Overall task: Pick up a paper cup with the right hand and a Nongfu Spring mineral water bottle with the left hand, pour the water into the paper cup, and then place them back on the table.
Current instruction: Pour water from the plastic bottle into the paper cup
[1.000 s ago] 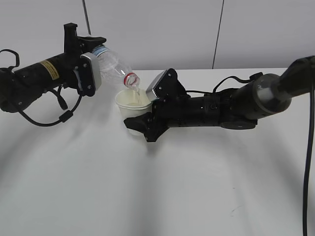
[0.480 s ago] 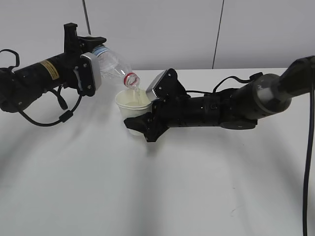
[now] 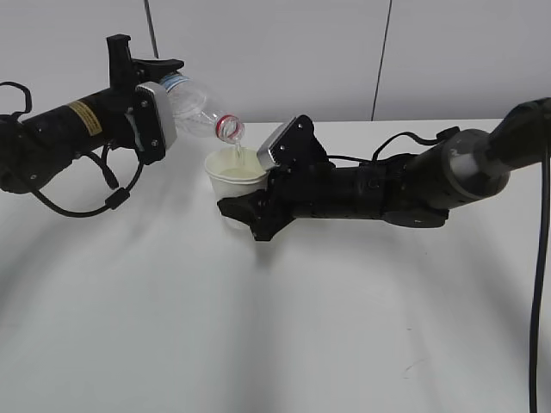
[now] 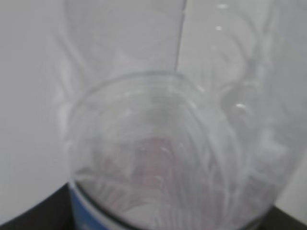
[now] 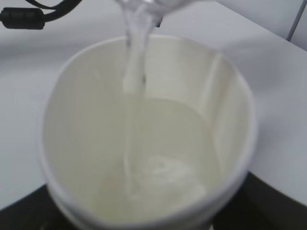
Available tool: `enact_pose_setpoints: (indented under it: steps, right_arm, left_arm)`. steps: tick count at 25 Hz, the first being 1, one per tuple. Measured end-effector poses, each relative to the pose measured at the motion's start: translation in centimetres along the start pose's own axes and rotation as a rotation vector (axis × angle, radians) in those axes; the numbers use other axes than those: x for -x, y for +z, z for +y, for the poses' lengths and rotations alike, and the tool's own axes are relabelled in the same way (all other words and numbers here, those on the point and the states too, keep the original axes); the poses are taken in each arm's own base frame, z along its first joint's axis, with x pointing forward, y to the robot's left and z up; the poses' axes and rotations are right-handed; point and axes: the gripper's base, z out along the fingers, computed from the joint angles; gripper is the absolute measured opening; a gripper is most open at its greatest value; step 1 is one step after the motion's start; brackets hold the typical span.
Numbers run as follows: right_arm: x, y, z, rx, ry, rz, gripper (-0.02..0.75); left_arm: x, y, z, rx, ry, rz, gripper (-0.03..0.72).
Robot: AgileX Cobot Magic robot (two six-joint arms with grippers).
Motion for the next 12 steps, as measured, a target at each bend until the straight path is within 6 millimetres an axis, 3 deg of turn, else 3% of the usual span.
enact_pose_setpoints:
  steps: [12]
  right_arm:
    - [-0.03, 0.08, -0.38, -0.043, 0.015, -0.021, 0.457]
  left_arm:
    - [-0.28, -0.03, 0.03, -0.007, -0.371, 0.035, 0.392]
